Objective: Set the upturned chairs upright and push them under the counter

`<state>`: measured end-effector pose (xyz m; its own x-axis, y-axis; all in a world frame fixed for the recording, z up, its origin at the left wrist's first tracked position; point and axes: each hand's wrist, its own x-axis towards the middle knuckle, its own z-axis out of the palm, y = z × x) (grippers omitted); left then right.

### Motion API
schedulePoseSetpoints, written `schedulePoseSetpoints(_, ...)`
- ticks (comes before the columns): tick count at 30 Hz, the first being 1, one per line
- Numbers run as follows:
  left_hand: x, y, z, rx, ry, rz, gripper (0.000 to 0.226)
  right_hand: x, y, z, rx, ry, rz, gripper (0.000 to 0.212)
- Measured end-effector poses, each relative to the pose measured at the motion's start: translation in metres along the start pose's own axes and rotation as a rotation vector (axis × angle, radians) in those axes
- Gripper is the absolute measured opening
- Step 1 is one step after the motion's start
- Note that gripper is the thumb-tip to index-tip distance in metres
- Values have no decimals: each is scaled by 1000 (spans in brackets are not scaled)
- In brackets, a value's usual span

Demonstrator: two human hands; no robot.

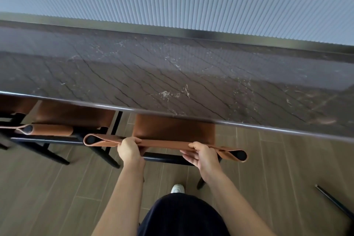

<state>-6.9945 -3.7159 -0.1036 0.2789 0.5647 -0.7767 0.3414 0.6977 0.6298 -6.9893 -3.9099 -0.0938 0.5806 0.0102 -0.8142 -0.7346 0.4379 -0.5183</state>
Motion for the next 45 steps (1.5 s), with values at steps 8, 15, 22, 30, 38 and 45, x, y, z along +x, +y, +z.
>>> schedulePoseSetpoints(8,-22,-53,-38,-30,-209,-99,28,-5,21,-56,-56,0,48,10)
schedulePoseSetpoints(15,-32,-49,-53,-181,-382,-116,11,-21,18,-66,-59,-110,56,6)
schedulePoseSetpoints(22,-52,-62,-73,-231,-446,-74,7,-36,25,-80,-32,-130,-1,3)
schedulePoseSetpoints(30,-76,-61,-94,-143,-543,-32,32,-66,39,-92,40,-130,-68,14)
schedulePoseSetpoints(38,-91,-56,-120,35,-733,9,32,-112,72,-91,93,-102,-212,18)
schedulePoseSetpoints(45,-108,-43,-157,315,-1022,107,45,-163,132,-93,184,-50,-285,22)
